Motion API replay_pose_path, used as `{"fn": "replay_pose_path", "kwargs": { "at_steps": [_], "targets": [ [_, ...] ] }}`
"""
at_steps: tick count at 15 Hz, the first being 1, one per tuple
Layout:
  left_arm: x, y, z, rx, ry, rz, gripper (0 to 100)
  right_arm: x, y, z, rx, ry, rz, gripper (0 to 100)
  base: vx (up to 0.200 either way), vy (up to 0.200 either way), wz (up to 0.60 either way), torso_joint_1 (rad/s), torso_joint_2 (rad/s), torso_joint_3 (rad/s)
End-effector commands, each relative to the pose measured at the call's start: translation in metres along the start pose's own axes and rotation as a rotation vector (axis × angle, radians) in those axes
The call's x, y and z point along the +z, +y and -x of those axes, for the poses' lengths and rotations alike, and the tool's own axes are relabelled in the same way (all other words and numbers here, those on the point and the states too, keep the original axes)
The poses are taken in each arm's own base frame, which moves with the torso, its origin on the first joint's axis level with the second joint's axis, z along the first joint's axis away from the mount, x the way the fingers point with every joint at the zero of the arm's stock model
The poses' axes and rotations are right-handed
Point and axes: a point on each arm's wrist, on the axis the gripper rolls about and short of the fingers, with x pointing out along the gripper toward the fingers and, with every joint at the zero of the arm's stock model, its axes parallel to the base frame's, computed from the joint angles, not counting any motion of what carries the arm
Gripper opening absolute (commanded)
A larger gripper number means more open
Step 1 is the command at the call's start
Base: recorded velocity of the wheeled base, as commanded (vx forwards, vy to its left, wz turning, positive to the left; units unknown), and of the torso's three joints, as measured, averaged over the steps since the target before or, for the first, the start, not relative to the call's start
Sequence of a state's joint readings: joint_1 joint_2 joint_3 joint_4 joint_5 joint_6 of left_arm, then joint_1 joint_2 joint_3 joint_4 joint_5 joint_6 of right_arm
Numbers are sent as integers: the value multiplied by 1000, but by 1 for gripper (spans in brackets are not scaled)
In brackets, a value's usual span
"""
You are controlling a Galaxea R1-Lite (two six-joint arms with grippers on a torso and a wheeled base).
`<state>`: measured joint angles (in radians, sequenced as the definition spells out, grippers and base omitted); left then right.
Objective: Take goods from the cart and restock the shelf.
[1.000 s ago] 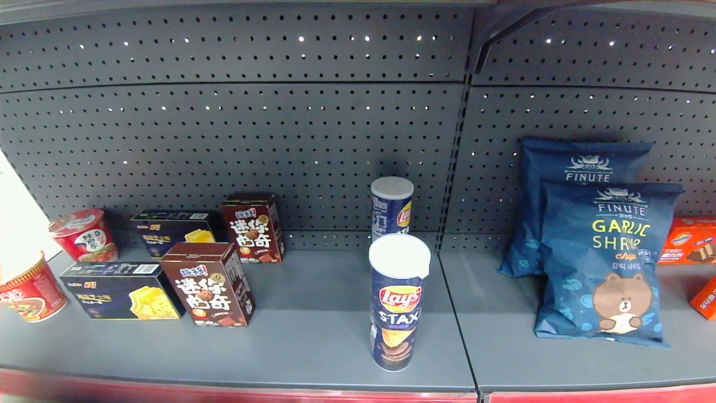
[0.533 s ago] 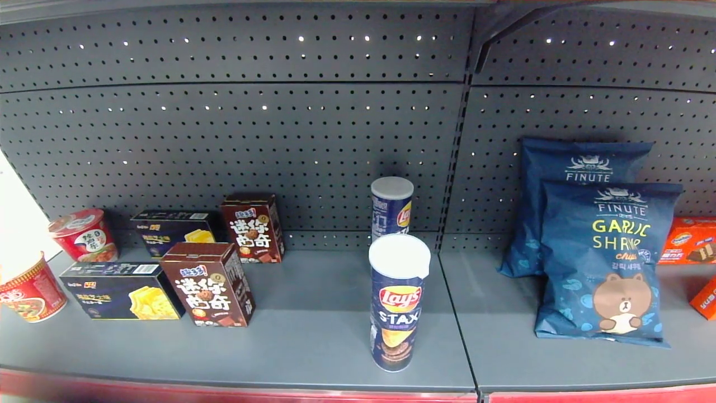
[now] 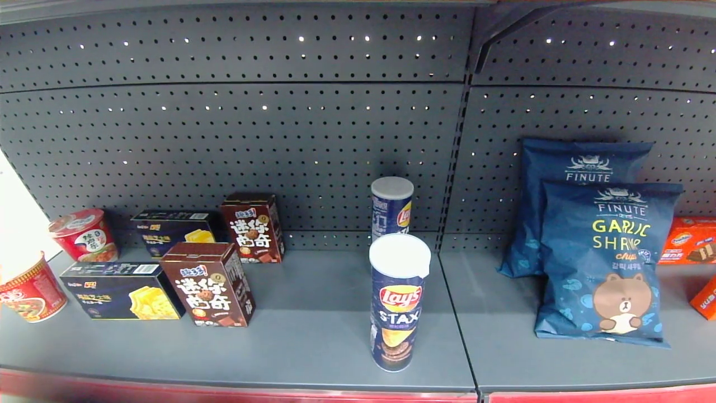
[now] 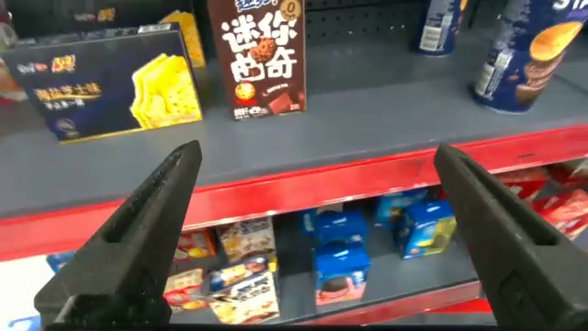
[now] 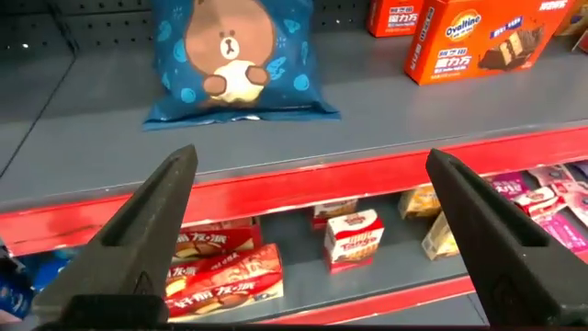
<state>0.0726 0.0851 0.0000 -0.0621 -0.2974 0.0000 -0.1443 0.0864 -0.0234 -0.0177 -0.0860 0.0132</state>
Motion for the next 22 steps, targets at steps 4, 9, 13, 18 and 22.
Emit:
{"fn": "replay_pose_path", "kwargs": {
  "at_steps": [4,9,13,18,22],
  "targets": [
    [0,0,0,15,3,4,100,0,0,-1,3,2,-39,100,0,0,0,0,0,0],
    [0,1,0,35,5,-28,100,0,0,-1,11,4,-40,100,0,0,0,0,0,0],
    [0,1,0,56,5,-22,100,0,0,-1,11,4,-40,100,0,0,0,0,0,0],
    [0,1,0,59,5,-22,100,0,0,-1,12,4,-40,100,0,0,0,0,0,0],
    [0,1,0,59,5,-23,100,0,0,-1,14,4,-39,100,0,0,0,0,0,0]
  ]
}}
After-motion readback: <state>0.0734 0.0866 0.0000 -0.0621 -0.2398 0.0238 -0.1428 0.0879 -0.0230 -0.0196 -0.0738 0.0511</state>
